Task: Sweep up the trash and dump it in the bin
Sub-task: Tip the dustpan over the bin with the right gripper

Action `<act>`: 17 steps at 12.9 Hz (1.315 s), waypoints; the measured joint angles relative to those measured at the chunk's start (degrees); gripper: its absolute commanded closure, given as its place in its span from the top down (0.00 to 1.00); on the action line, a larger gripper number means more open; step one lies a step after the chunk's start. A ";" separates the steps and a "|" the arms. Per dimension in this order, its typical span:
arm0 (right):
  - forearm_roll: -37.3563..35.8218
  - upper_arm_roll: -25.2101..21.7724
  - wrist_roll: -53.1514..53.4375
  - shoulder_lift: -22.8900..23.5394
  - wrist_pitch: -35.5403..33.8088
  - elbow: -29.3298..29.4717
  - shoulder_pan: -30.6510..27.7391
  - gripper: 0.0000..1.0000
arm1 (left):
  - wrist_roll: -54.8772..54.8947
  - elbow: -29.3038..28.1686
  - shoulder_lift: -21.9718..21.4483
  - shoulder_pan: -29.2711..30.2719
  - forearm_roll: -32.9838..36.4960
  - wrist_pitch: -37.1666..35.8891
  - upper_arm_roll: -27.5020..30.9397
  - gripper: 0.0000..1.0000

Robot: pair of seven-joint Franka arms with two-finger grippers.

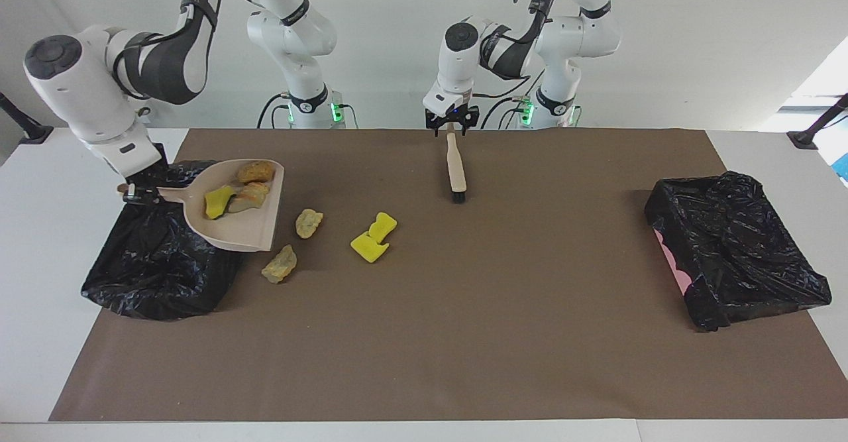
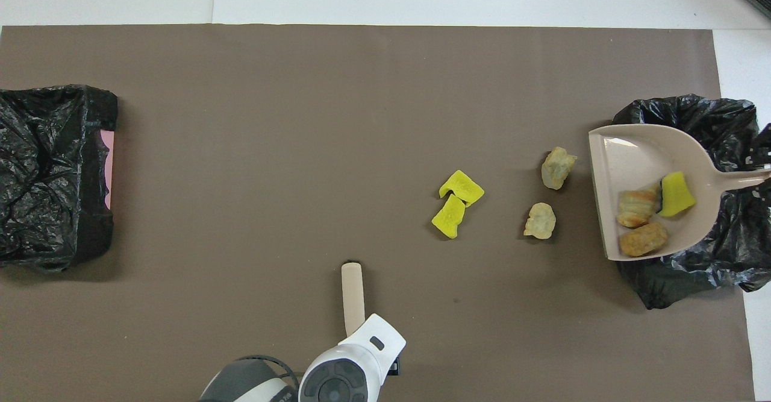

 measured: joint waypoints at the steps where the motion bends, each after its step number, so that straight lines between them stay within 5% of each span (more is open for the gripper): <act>1: -1.71 -0.04 -1.58 0.00 0.40 0.26 -1.63 0.00 | 1.01 1.81 1.33 0.00 3.01 -0.17 2.42 1.00; 5: -6.95 -0.06 -5.43 0.02 5.55 0.41 -5.26 0.00 | 3.86 14.94 10.83 -0.08 19.44 -4.67 13.11 1.00; 8: -14.14 -0.08 -5.26 0.20 10.46 0.22 -6.15 0.00 | 12.11 24.10 15.63 -0.20 24.90 -6.34 21.48 1.00; 17: -38.56 0.56 14.03 -3.27 12.55 -6.43 -4.37 0.00 | 42.39 45.10 13.06 -1.23 25.32 -30.15 44.35 1.00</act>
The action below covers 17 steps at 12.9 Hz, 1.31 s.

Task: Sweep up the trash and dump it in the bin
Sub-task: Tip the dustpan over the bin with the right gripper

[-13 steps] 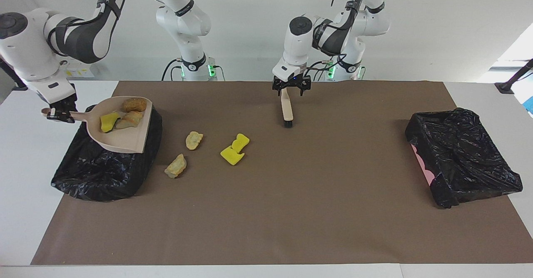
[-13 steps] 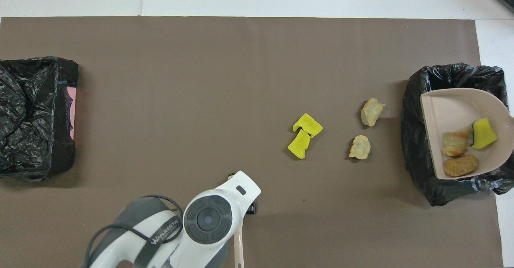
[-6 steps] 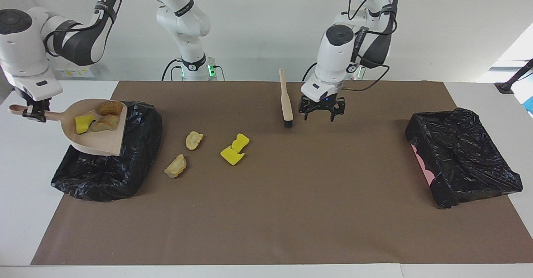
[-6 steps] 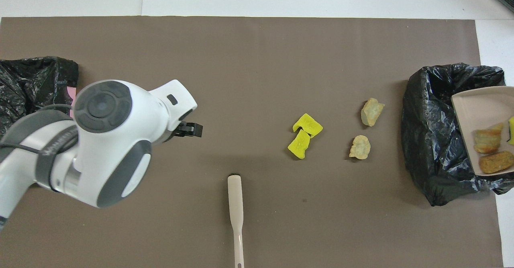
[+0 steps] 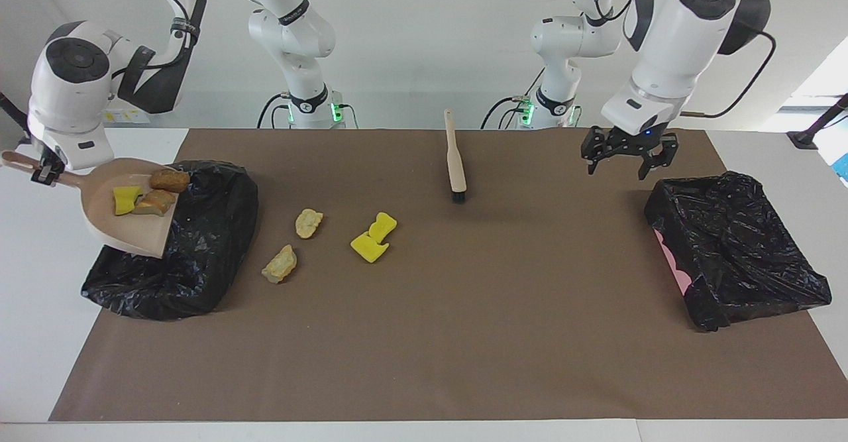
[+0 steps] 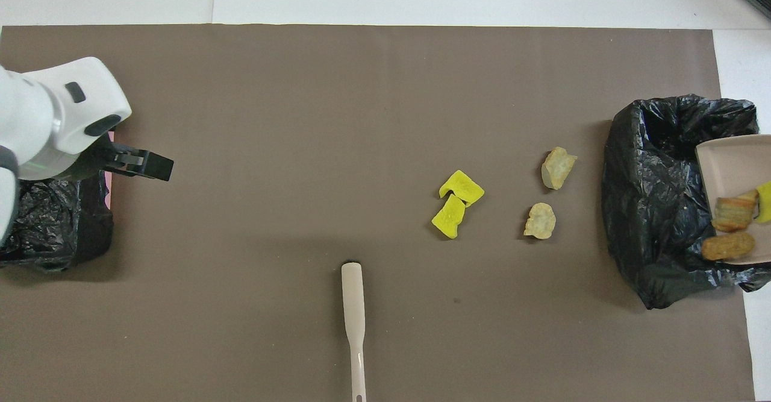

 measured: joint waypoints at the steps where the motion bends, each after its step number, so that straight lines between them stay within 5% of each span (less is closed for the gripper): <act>1: -1.18 0.07 0.19 -1.14 0.00 -0.52 0.00 0.00 | 1.12 1.92 -0.53 -0.06 -0.19 -2.77 1.05 1.00; 7: -4.87 0.50 0.27 -5.33 -1.35 -1.29 1.84 0.00 | 2.66 6.45 -1.34 -0.11 -2.28 -10.57 3.18 1.00; 17: -11.23 1.26 3.55 -10.37 -6.83 -1.80 8.32 0.00 | 2.70 7.56 -2.32 -0.11 -2.87 -11.11 5.91 1.00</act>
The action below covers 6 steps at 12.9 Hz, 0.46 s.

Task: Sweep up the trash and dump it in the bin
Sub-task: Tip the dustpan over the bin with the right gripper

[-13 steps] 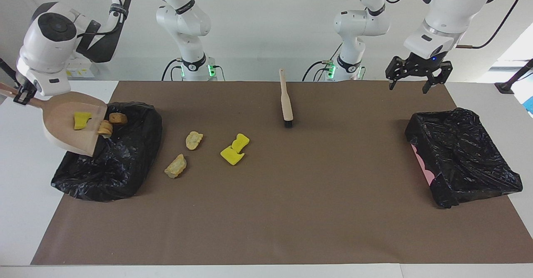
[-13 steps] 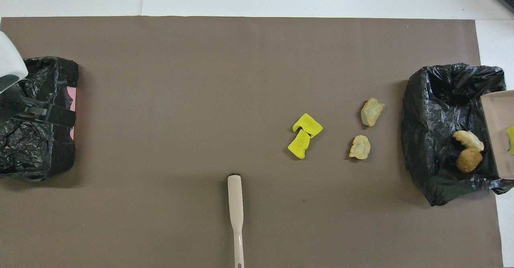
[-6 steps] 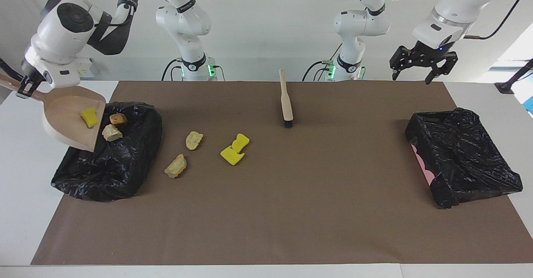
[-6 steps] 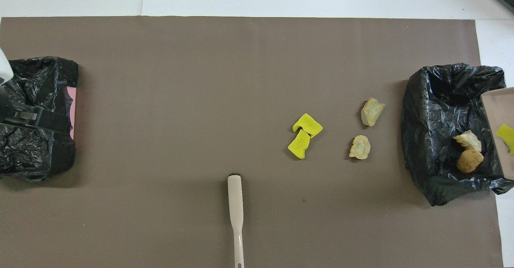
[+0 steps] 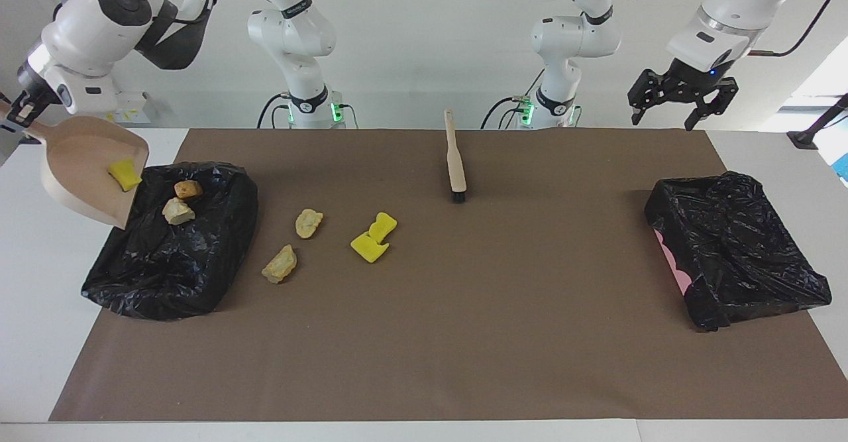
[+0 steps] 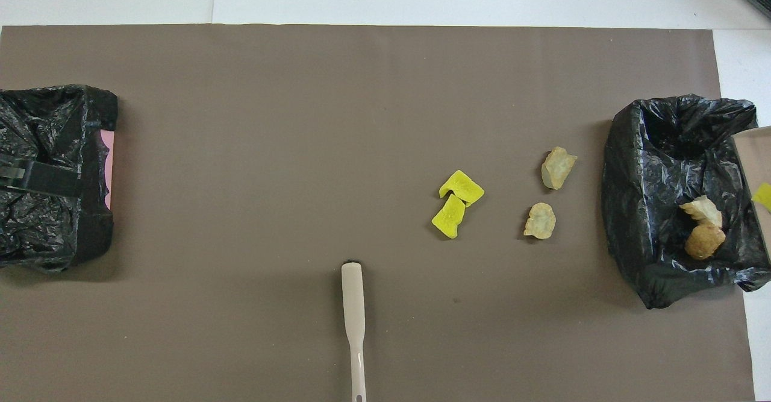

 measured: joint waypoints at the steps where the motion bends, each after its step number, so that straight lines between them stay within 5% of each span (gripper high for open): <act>1: -0.49 0.08 0.16 0.00 -0.04 -0.06 -0.12 0.00 | 0.00 -0.01 0.01 0.00 -0.05 0.00 0.06 1.00; 6: -1.24 -1.10 0.05 -1.13 1.90 -0.43 -4.83 0.00 | 0.00 -0.01 0.01 -0.01 -0.08 -0.01 0.08 1.00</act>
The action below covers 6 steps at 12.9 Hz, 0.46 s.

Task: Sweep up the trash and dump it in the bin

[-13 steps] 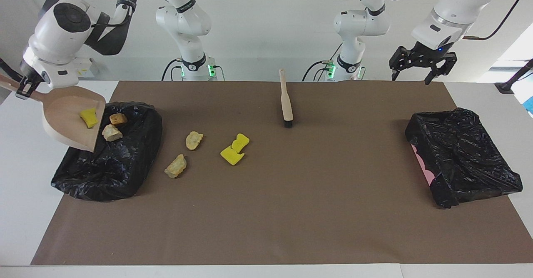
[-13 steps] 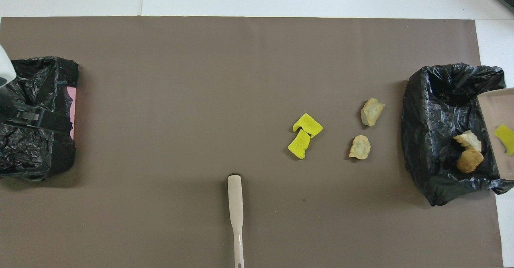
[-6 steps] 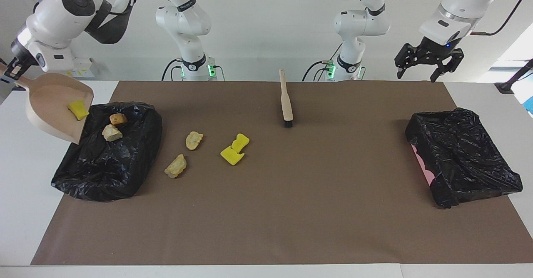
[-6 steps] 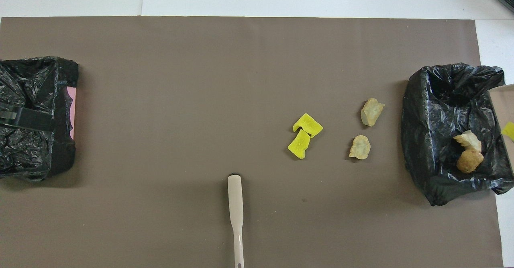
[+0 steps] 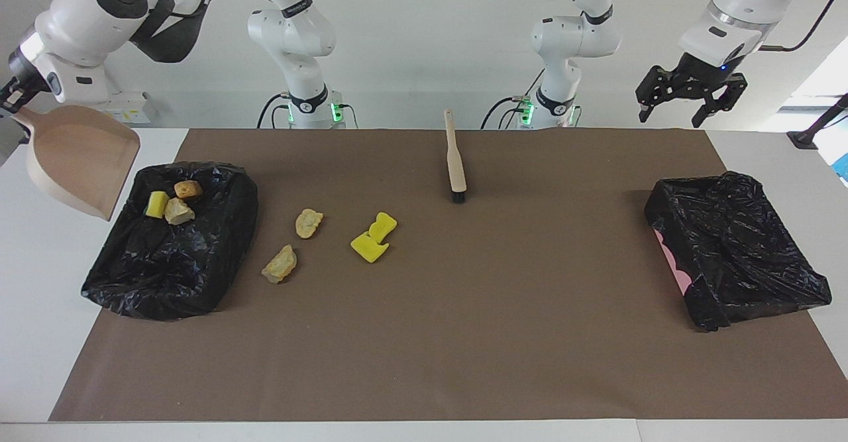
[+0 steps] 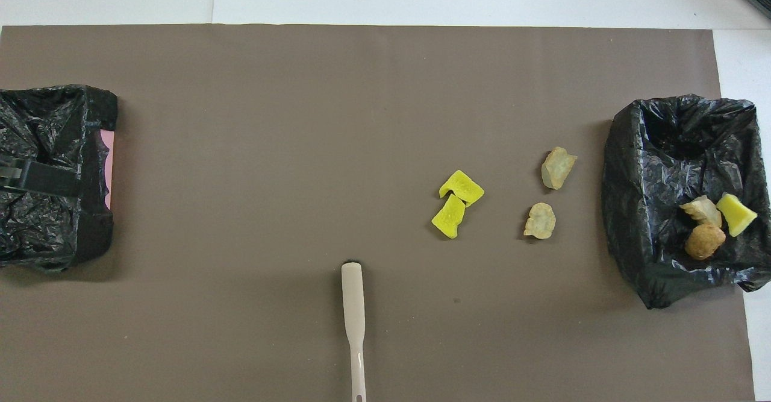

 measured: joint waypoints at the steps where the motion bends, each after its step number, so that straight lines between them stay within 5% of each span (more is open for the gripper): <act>1: 1.74 0.30 0.00 -0.20 -0.01 -0.50 0.32 0.00 | 0.00 0.00 0.00 0.00 0.00 -0.01 0.06 1.00; 6: 16.53 0.94 0.00 -0.21 -2.70 -1.63 5.24 0.00 | -0.03 0.00 0.00 0.00 0.00 -0.02 0.18 1.00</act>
